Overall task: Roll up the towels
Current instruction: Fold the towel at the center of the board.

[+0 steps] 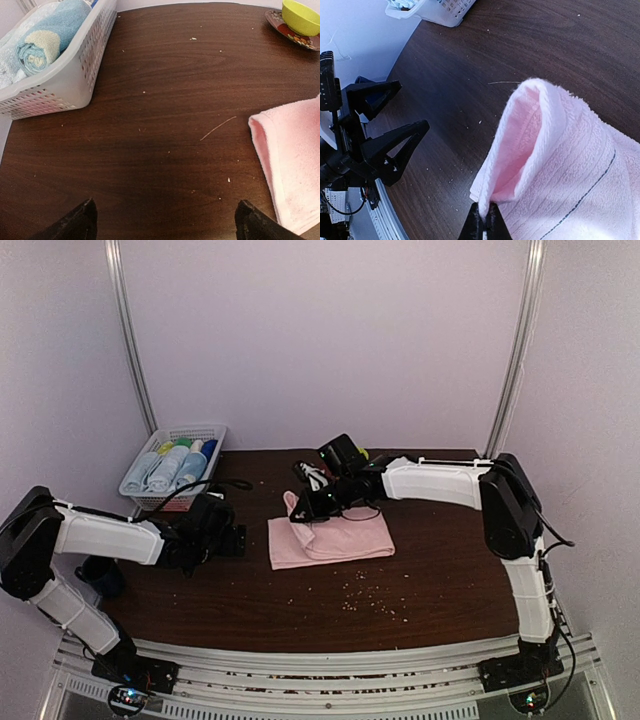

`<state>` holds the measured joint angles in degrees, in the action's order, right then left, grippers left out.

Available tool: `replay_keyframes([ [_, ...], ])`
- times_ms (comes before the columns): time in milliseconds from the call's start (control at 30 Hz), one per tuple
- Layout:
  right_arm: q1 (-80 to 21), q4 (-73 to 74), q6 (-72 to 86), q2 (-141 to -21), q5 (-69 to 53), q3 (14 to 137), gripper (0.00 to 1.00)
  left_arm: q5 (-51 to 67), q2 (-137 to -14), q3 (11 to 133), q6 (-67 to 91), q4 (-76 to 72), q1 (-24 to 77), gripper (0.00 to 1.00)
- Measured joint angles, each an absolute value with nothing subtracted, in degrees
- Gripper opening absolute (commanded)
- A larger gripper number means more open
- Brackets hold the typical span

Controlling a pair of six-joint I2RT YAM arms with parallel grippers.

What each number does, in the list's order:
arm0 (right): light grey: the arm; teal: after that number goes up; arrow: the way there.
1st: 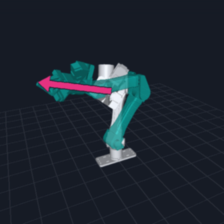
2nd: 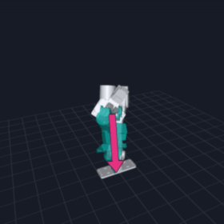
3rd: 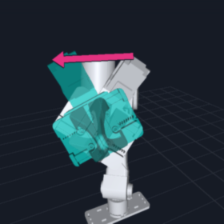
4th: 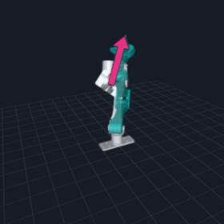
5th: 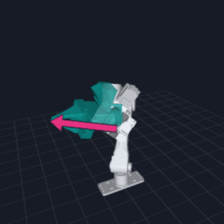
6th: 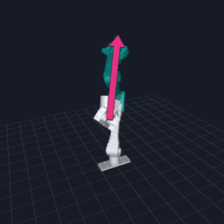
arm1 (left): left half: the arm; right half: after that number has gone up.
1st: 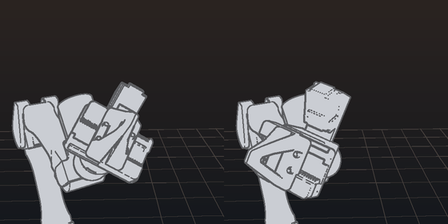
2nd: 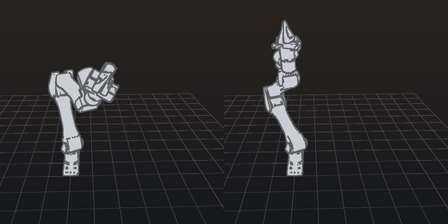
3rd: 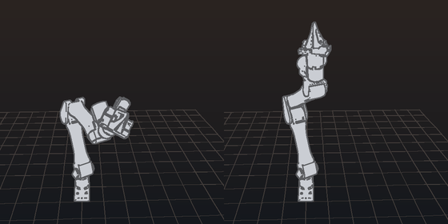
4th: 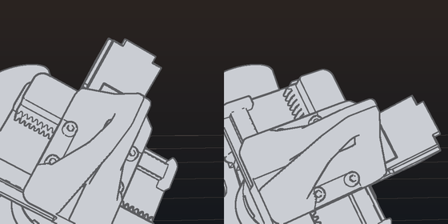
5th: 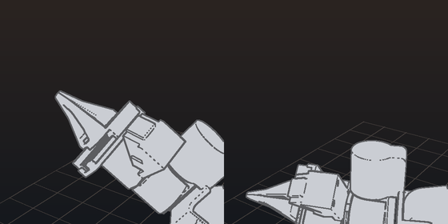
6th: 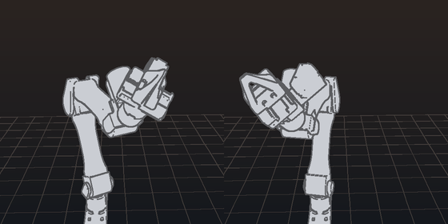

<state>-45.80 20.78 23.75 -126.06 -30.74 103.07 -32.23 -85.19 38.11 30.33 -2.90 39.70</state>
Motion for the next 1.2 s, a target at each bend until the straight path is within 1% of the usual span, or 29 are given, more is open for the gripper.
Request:
replay_keyframes([
  [133, -46.11, 20.80, 23.88, -127.79, -30.81, 104.03, 0.00, -32.25, -85.30, 38.11, 30.33, -2.90, 39.70, 0.98],
  [167, -46.15, 20.80, 23.94, -128.11, -30.83, 104.12, 0.05, -32.23, -85.34, 38.11, 30.33, -2.90, 39.70, 0.98],
  [200, -46.22, 20.78, 24.01, -128.49, -30.87, 104.22, 0.15, -32.23, -85.38, 38.11, 30.33, -2.90, 39.70, 0.98],
  [300, -46.33, 20.49, 24.80, -130.02, -31.35, 104.99, 0.36, -32.23, -85.52, 38.11, 30.33, -2.90, 39.70, 0.98],
  [367, -46.48, 20.14, 24.86, -131.13, -32.12, 105.69, 0.43, -32.23, -85.54, 38.11, 30.33, -2.90, 39.70, 0.98],
  [433, -46.72, 19.49, 25.32, -131.66, -33.01, 105.86, 0.46, -32.23, -85.58, 38.11, 30.33, -2.90, 39.70, 0.98],
  [533, -47.24, 18.26, 25.78, -131.72, -34.83, 105.86, 0.47, -32.23, -85.65, 38.11, 30.33, -2.90, 39.70, 0.98],
  [700, -47.68, 16.99, 24.49, -131.57, -35.40, 105.84, 0.44, -32.23, -85.84, 38.11, 30.33, -2.90, 39.70, 0.98],
  [800, -48.29, 18.41, 20.75, -130.78, -31.16, 105.54, 0.43, -32.23, -85.84, 38.11, 30.33, -2.90, 39.70, 0.98],
  [933, -49.69, 20.45, 14.11, -127.87, -21.93, 102.41, 0.41, -32.23, -85.84, 38.11, 30.33, -2.90, 39.70, 0.98],
  [1067, -52.51, 20.95, 9.04, -125.71, -14.98, 98.56, 0.40, -32.23, -85.84, 38.11, 30.33, -2.90, 39.70, 0.98],
  [1200, -55.79, 21.28, 5.43, -125.64, -8.58, 97.30, 0.38, -32.21, -85.86, 38.11, 30.33, -2.90, 39.70, 0.98],
])
